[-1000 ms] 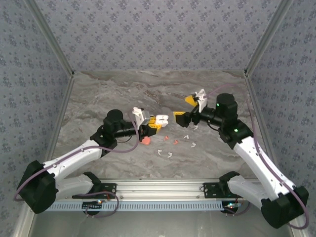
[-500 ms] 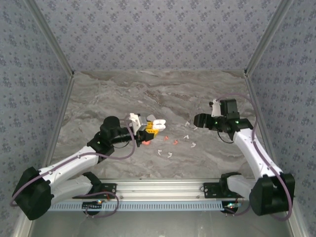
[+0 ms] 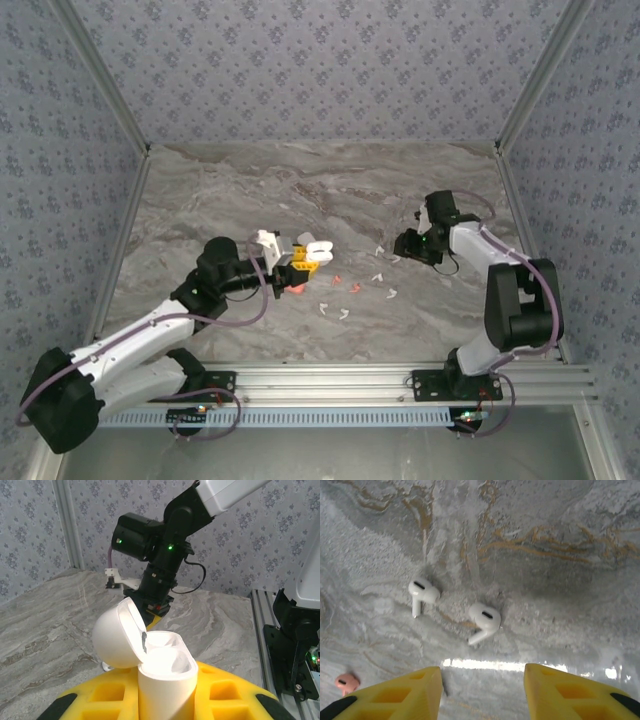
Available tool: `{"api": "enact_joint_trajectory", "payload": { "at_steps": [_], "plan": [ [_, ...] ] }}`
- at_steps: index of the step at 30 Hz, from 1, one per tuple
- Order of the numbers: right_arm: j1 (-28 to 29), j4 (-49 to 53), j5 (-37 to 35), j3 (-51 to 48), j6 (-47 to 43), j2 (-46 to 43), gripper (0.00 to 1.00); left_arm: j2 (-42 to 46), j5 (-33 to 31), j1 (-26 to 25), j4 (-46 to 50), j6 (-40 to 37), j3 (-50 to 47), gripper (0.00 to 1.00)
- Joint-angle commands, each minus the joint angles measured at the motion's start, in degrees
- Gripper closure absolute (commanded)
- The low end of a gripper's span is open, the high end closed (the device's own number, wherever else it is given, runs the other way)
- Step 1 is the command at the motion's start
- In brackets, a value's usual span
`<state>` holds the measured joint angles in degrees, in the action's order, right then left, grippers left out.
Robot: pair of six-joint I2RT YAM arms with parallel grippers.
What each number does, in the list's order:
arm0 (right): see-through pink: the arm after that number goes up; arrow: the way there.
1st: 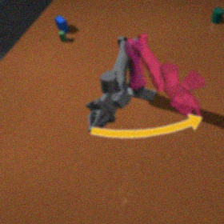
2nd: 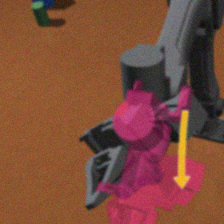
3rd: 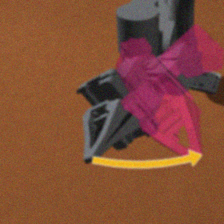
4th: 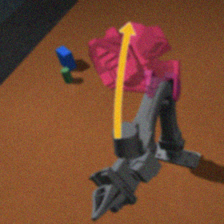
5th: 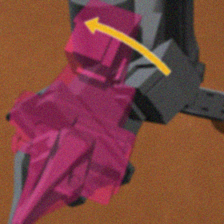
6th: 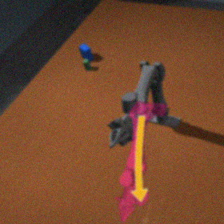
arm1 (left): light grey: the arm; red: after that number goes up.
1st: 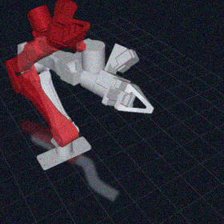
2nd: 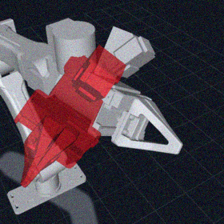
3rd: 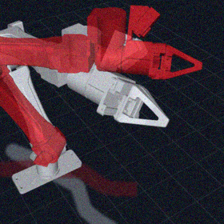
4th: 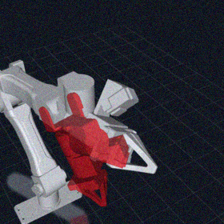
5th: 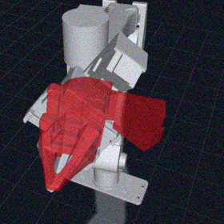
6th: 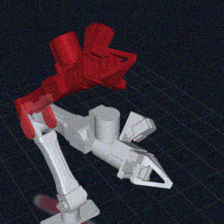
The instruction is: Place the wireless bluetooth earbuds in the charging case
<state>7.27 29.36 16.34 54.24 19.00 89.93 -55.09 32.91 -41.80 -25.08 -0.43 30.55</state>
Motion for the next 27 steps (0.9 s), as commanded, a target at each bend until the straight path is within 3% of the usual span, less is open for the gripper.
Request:
{"api": "enact_joint_trajectory", "payload": {
  "at_steps": [1,27],
  "plan": [
    [0.21,-0.60,-0.98,2.59,1.06,2.56,0.53,1.59,-0.46,-0.45,0.21,-0.11,-0.31,1.00],
    [2.50,-0.23,-2.53,5.92,0.15,12.53,0.67,2.00,-1.35,-0.47,2.84,-1.25,0.59,1.00]
  ]
}}
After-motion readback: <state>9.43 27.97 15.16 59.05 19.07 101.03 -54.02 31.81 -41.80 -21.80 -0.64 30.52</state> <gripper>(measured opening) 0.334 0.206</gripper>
